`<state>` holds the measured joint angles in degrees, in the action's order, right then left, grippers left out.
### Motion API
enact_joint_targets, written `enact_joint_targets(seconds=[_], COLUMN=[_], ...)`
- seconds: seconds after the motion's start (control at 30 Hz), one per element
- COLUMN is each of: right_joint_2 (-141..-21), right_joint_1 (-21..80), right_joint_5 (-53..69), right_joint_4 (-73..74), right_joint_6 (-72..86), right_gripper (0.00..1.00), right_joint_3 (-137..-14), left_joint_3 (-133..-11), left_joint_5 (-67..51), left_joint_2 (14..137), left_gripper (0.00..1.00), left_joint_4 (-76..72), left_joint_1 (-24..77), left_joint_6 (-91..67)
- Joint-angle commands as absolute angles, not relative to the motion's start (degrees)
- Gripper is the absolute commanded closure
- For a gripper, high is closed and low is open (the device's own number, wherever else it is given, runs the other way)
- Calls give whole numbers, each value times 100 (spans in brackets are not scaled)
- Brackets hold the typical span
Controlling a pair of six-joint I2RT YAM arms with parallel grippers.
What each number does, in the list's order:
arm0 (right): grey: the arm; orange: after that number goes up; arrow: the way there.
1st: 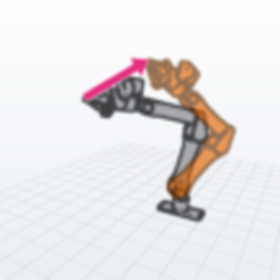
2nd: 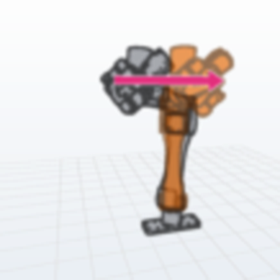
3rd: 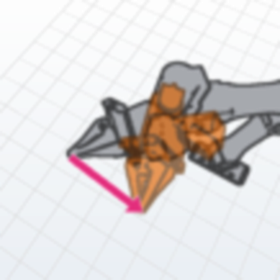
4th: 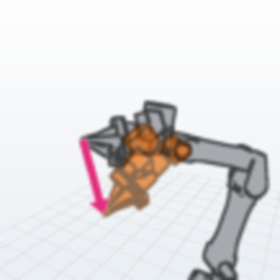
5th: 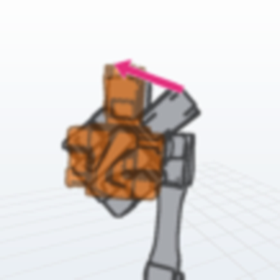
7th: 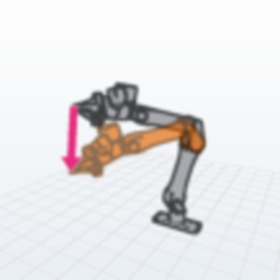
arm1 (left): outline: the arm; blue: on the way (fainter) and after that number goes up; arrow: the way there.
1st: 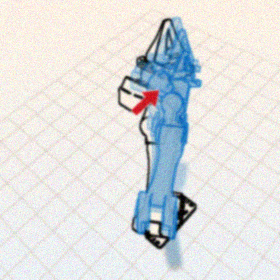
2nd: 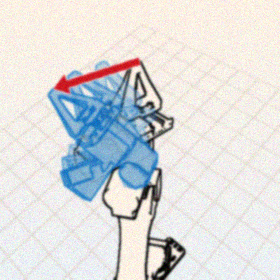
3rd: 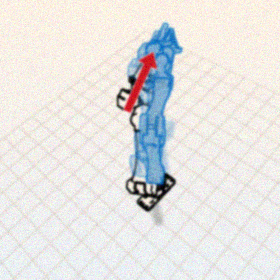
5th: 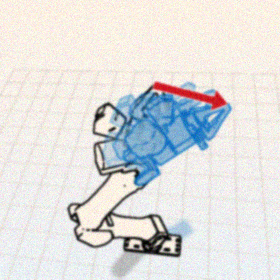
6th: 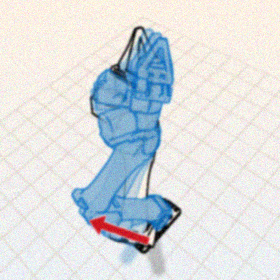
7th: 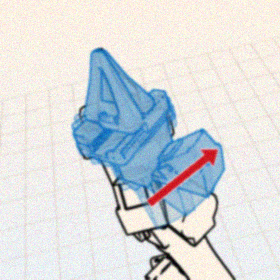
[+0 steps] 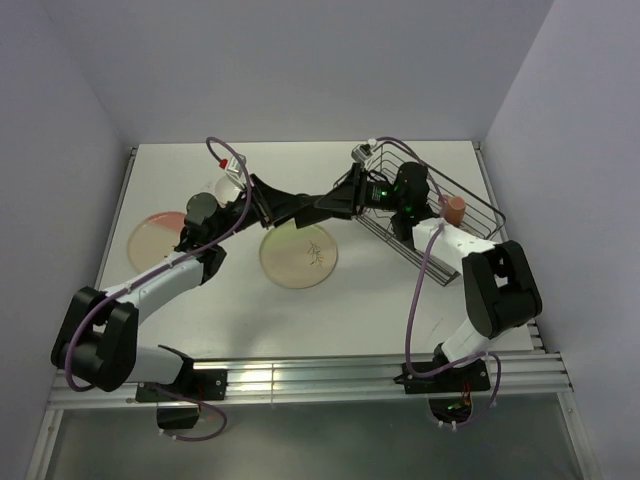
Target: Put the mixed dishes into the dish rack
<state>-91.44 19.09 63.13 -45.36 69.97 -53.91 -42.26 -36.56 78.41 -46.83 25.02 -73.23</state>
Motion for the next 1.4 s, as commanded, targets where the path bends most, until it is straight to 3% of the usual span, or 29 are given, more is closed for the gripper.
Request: enact_joint_targets(seconds=[0.0, 0.27, 0.5, 0.7, 0.83, 1.1, 1.37], right_joint_2=[-8851, -8500, -7902, -7831, -7858, -7392, -7523], right_joint_1=[1758, 1424, 1003, 195, -289, -746, -1450], right_joint_5=[6469, 6513, 6135, 5784, 4932, 2965, 2426], right_joint_4=[-4808, -3158, 1197, 4027, 5322, 5950, 6196], right_joint_6=[6733, 5120, 1585, -832, -2228, -2900, -3287], right_gripper=[100, 100, 100, 100, 100, 100, 100], right_joint_3=[-5642, -5826, -6784, -7566, -7927, -7840, -7770], left_joint_3=[-4360, -4333, -4421, -4324, -4263, -4000, -3824], left_joint_5=[-3543, -3314, -2919, -2444, -2101, -1863, -1837], left_joint_2=[7480, 6997, 6514, 6109, 5933, 5836, 5739], left_gripper=[26, 20, 20, 18, 16, 16, 16], left_joint_4=[-4264, -3385, -1935, -1064, -660, -360, -290], left_joint_1=[2496, 2294, 2197, 2110, 2057, 1881, 1776], left_joint_6=[-6865, -6302, -5135, -4554, -4316, -4157, -4052])
